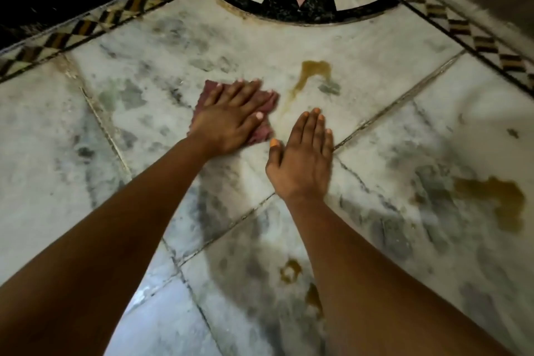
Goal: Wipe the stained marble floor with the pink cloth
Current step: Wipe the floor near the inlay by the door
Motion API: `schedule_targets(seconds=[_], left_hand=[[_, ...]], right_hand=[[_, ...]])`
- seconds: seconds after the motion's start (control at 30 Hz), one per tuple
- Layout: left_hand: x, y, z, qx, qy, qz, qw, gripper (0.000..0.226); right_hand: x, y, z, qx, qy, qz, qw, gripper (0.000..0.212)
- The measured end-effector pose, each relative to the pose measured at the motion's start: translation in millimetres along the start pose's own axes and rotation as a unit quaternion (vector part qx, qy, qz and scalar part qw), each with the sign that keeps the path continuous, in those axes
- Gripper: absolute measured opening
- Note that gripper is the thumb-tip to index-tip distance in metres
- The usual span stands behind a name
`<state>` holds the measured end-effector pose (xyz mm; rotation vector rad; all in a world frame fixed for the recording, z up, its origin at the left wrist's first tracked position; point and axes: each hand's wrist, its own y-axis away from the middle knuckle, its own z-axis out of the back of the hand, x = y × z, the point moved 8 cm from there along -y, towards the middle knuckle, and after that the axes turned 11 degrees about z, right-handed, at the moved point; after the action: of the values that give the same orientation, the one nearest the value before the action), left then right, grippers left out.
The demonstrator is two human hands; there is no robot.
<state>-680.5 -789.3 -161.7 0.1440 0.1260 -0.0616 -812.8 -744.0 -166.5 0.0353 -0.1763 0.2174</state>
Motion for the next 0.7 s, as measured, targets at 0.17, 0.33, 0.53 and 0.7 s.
schedule_targets(seconds=[0.17,0.33,0.53,0.7], left_hand=[[37,0,0,0.028,0.033,0.212,0.976,0.052],[-40,51,-14,0.014,-0.028,0.026,0.999,0.058],[-17,56,-15,0.006,0.01,0.148,0.989,0.055],[-16,23,-7,-0.021,0.029,0.236,0.971,0.053]], right_hand=[[-1,1,2,0.029,-0.041,-0.007,0.999,0.075],[-15,-5,10,0.073,-0.298,0.002,0.952,0.062],[-114,-11,30,0.079,-0.118,0.034,0.989,0.068],[-137,-34,26,0.073,-0.052,-0.027,0.996,0.079]])
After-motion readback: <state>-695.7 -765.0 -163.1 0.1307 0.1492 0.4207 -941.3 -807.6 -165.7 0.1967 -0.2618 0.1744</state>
